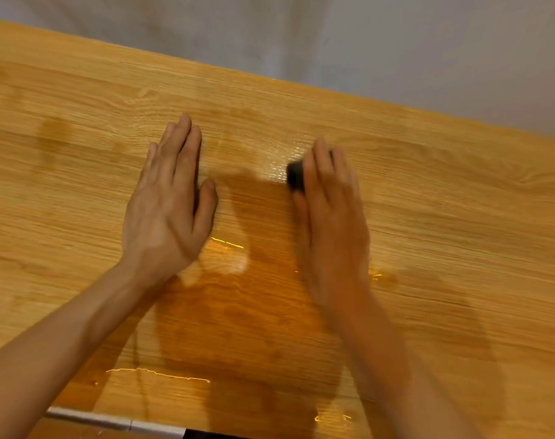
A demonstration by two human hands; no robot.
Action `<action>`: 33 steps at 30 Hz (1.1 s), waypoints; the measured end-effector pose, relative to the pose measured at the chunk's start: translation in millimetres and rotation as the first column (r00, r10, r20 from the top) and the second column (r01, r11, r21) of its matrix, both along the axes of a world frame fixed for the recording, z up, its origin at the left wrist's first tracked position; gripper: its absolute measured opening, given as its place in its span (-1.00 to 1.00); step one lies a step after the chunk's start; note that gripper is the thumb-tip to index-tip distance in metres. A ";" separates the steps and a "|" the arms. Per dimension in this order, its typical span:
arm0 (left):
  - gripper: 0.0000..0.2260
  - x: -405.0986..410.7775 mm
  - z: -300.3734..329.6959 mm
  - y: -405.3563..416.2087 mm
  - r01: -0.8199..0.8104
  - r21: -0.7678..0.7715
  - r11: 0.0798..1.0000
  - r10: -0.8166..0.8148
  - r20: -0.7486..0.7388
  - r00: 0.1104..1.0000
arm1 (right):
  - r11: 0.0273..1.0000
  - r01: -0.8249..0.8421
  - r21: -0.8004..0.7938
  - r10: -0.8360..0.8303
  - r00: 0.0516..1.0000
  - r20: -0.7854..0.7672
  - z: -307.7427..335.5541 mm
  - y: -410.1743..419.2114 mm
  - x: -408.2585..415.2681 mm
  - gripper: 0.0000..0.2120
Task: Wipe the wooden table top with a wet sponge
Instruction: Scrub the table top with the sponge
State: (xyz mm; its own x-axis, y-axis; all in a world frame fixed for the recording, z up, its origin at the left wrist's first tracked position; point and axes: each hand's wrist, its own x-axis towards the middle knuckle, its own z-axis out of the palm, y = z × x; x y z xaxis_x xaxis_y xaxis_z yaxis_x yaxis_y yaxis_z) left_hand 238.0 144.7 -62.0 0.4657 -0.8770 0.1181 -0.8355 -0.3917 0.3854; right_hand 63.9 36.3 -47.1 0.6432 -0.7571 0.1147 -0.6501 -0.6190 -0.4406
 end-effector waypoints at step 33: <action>-0.50 -0.8 7.1 -4.2 -0.075 0.049 0.996 0.077 -0.034 0.996 | 1.000 -0.015 0.000 0.015 0.999 -0.045 -1.4 -32.4 -63.0 -0.55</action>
State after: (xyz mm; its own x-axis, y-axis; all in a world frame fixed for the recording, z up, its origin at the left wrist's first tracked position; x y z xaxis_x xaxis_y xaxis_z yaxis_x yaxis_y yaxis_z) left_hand 237.1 140.5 -54.9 0.5343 -0.8433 0.0590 -0.7886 -0.4721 0.3939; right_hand 0.9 4.0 -48.5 0.6590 -0.7472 0.0860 -0.6597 -0.6292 -0.4110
